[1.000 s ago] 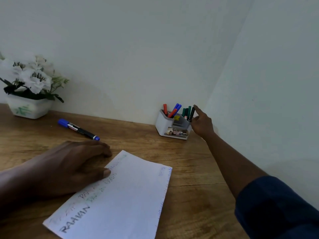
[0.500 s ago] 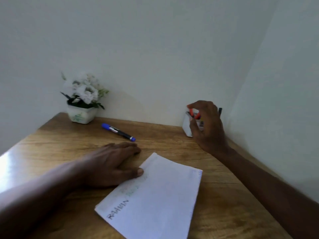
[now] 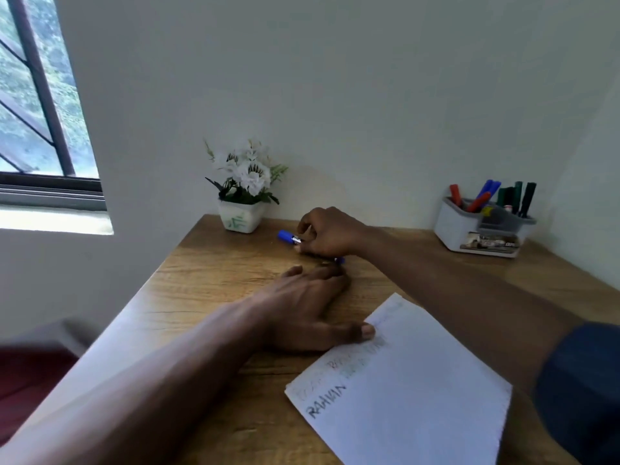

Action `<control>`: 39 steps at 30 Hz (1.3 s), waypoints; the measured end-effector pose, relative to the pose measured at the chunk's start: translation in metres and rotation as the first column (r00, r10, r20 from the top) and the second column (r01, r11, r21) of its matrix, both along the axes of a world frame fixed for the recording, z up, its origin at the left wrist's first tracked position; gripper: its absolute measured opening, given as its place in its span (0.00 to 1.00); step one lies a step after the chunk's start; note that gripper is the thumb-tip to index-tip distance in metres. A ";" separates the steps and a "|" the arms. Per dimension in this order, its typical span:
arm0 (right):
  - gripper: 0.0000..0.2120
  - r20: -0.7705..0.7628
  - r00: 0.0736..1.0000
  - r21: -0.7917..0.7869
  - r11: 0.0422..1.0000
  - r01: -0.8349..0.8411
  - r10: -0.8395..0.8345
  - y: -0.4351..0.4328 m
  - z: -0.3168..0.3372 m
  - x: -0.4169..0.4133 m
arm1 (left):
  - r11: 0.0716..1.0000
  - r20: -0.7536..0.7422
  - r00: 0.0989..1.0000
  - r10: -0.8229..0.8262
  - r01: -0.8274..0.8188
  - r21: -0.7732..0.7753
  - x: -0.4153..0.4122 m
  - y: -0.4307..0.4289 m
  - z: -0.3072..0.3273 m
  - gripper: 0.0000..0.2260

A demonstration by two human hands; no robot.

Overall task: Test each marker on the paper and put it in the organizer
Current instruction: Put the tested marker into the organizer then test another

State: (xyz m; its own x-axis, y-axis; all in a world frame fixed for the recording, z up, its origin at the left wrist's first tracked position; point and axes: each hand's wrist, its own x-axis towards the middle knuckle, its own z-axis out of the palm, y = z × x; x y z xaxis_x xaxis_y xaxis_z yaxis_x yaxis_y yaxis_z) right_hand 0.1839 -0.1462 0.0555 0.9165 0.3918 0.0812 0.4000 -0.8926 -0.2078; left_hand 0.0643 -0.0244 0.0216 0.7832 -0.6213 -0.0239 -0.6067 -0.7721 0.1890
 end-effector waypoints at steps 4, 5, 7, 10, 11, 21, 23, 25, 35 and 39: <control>0.15 0.049 0.999 0.062 0.998 0.014 -0.017 -0.003 0.000 0.007 | 1.000 0.006 1.000 -0.012 0.013 -0.022 0.002 0.000 -0.001 0.44; 0.14 0.091 0.996 0.088 0.996 0.011 -0.019 -0.009 0.004 0.003 | 0.999 0.008 1.000 -0.013 0.013 -0.033 0.003 0.001 -0.001 0.44; 0.12 0.193 0.981 0.159 0.987 -0.014 -0.018 -0.026 0.014 -0.011 | 0.998 0.000 1.000 -0.007 0.007 -0.058 0.004 0.000 -0.002 0.43; 0.08 0.258 0.965 0.274 0.961 -0.038 -0.036 -0.059 0.026 -0.047 | 0.988 -0.030 0.999 0.014 -0.018 -0.156 0.007 0.002 -0.003 0.40; 0.08 0.257 0.966 0.308 0.950 -0.048 -0.035 -0.070 0.027 -0.061 | 0.972 -0.047 0.999 0.027 -0.037 -0.230 0.008 0.004 -0.004 0.39; 0.12 0.352 0.933 0.193 0.970 -0.148 0.072 -0.099 -0.026 -0.150 | 0.604 -0.088 0.974 0.209 -0.199 -0.772 -0.005 0.010 0.003 0.15; 0.16 0.363 0.929 0.140 0.982 -0.127 0.069 -0.092 -0.033 -0.151 | 0.576 -0.152 0.974 0.169 -0.223 -0.787 -0.005 0.012 0.003 0.12; 0.13 0.392 0.916 0.118 0.984 -0.136 0.080 -0.089 -0.037 -0.153 | 0.595 -0.164 0.978 0.129 -0.209 -0.776 -0.003 0.012 0.002 0.12; 0.16 0.373 0.921 0.200 0.959 -0.200 0.114 -0.091 -0.043 -0.149 | 0.637 -0.106 0.994 0.031 -0.101 -0.764 0.003 0.008 -0.004 0.08; 0.16 0.363 0.925 0.203 0.960 -0.192 0.108 -0.091 -0.043 -0.150 | 0.622 -0.102 0.995 0.018 -0.092 -0.778 0.003 0.007 -0.004 0.06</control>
State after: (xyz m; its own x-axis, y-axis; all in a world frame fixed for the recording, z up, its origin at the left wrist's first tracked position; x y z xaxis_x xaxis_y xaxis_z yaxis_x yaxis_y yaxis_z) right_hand 0.0340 -0.2375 0.0127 0.7465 0.4544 0.4862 0.6093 -0.7604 -0.2249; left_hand 0.0673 -0.0176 0.0173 0.8346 -0.3908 0.3881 -0.5235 -0.3436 0.7797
